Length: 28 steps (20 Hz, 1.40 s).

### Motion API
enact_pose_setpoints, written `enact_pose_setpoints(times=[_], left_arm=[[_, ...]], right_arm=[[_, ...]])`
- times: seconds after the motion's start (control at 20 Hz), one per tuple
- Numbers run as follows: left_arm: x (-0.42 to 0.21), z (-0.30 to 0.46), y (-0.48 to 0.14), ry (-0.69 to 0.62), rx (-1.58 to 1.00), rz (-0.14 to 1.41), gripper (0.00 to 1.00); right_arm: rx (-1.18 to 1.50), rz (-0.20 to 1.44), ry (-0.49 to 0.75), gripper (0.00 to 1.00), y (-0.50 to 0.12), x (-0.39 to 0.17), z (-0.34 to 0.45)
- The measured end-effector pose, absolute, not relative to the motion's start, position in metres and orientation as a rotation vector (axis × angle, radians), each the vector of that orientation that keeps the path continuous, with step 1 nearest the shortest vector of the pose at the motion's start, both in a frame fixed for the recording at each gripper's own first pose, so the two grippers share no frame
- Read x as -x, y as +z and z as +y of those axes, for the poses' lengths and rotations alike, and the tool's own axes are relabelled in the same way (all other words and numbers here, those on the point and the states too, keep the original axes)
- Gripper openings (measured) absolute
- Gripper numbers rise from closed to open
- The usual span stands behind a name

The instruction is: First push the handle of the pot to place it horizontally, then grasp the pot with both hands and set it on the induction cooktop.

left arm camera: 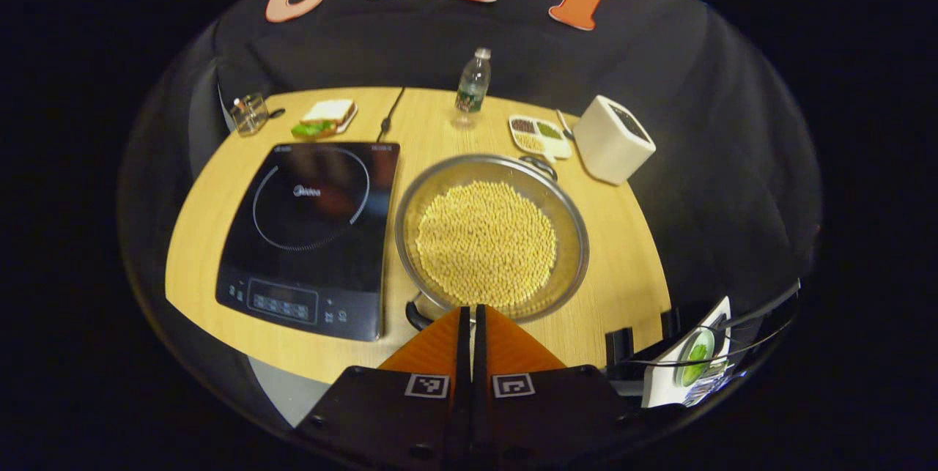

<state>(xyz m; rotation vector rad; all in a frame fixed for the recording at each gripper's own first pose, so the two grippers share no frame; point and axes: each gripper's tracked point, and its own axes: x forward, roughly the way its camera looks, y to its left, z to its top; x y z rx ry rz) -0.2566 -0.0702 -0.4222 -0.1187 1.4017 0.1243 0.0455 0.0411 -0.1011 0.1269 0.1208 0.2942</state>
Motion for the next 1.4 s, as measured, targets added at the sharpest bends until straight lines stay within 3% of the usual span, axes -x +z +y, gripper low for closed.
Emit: enact_pose_setpoints(times=[0.5, 0.9, 1.1, 1.4], left_arm=[[0.306, -0.081, -0.48, 0.212, 0.347, 1.649, 0.08], [0.31, -0.079, -0.504, 0.323, 0.582, 1.704, 0.08], [0.308, -0.072, -0.509, 0.336, 0.581, 1.707, 0.08], [0.286, -0.036, -0.52, 0.34, 0.353, 1.702, 0.08]], right_arm=[[-0.108, 0.158, 0.246, 0.94, -0.116, -0.045, 0.022], [-0.133, 0.19, 0.267, 0.94, -0.123, -0.044, 0.041], [-0.13, 0.186, 0.287, 0.97, -0.12, -0.041, 0.054], [-0.139, 0.214, 0.302, 0.94, -0.128, -0.04, 0.07]])
